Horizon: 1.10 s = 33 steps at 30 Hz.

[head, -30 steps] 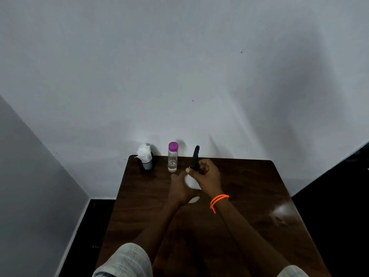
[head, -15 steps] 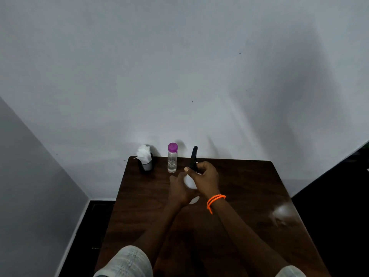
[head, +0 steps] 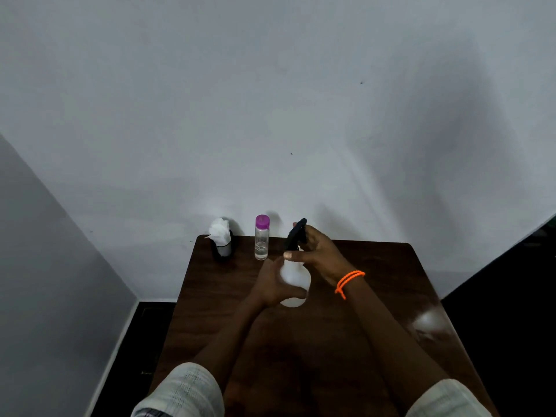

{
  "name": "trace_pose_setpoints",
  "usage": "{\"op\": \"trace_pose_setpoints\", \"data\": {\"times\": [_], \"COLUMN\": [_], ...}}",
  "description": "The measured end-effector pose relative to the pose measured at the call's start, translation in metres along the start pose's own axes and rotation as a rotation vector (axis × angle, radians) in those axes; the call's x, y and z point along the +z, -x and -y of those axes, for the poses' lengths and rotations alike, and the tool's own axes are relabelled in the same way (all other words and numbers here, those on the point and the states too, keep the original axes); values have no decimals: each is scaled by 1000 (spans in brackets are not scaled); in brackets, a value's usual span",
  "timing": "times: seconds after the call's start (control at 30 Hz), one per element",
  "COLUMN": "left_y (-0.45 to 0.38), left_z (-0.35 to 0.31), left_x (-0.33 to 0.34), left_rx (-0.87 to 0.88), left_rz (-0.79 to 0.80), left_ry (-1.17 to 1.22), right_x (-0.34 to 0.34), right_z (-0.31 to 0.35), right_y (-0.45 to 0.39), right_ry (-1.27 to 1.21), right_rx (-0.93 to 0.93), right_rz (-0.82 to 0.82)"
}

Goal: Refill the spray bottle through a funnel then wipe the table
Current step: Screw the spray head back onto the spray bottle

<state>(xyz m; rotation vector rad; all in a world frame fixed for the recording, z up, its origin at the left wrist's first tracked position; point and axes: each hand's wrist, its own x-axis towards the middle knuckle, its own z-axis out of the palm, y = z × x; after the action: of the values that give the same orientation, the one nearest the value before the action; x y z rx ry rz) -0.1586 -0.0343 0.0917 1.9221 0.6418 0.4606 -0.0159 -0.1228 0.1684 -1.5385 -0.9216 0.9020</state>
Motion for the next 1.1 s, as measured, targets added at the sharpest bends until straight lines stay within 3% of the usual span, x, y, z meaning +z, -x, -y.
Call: {"op": "trace_pose_setpoints", "data": {"times": [0.07, 0.3, 0.57, 1.1], "left_y": [4, 12, 19, 32], "left_z": [-4, 4, 7, -8], "left_x": [-1, 10, 10, 19], "left_rx": [-9, -224, -267, -432], "left_rz": [24, -32, -11, -260], "left_ry": [-7, -102, -136, -194], "right_x": [-5, 10, 15, 73], "right_z": [1, -22, -23, -33], "right_y": [3, 9, 14, 8], "right_ry": [-3, 106, 6, -12], "right_rx": [-14, 18, 44, 60], "right_rz": [7, -395, -195, -675]}}
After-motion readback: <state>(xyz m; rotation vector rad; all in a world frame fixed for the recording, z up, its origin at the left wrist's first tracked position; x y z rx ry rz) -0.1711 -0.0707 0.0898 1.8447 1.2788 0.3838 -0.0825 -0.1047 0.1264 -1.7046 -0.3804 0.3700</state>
